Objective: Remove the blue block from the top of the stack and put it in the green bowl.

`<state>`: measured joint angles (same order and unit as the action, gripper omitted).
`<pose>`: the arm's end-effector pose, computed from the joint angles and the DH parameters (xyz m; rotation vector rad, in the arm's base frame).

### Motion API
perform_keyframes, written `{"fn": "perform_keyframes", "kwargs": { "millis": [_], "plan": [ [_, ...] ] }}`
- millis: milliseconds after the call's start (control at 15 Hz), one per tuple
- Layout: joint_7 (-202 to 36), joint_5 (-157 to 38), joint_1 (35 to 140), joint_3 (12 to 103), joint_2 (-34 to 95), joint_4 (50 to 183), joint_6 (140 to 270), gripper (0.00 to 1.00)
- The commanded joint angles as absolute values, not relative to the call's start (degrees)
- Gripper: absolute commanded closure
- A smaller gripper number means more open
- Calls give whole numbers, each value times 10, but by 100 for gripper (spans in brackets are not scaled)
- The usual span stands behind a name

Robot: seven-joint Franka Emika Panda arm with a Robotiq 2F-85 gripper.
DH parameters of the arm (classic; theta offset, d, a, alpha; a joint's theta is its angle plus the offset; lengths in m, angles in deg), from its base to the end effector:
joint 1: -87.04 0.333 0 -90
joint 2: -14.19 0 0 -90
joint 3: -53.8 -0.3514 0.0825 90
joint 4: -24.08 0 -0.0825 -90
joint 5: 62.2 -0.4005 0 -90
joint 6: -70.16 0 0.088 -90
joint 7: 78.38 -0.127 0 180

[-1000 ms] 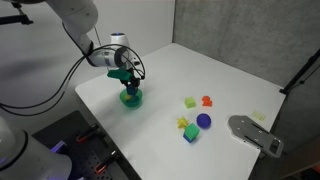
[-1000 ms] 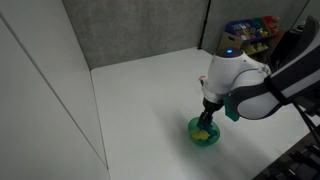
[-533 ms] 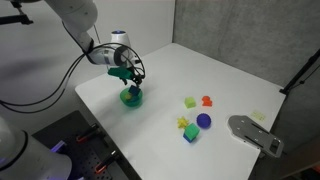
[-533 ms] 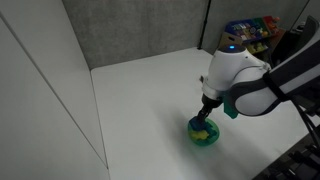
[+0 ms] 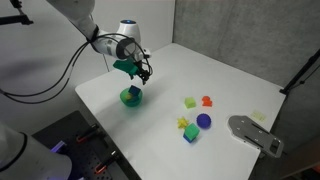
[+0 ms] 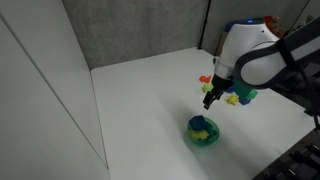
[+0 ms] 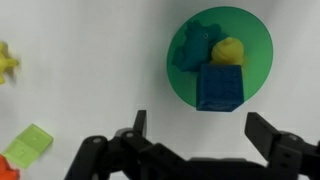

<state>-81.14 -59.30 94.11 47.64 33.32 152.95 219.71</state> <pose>0.5516 0.1310 0.2186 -3.1096 -0.3428 -0.0440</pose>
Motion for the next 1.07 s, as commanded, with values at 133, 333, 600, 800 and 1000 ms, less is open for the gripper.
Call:
{"fn": "perform_keyframes", "kwargs": {
  "millis": [133, 333, 600, 800, 1000],
  "plan": [
    [-757, -623, 886, 497, 247, 1565, 2126, 0],
    [-733, -620, 863, 518, 196, 1573, 2078, 0],
    [-714, -606, 846, 547, 126, 1559, 1988, 0],
    [-691, -617, 843, 560, 73, 1544, 1920, 0],
    [-661, -636, 850, 567, 27, 1526, 1856, 0]
  ]
}}
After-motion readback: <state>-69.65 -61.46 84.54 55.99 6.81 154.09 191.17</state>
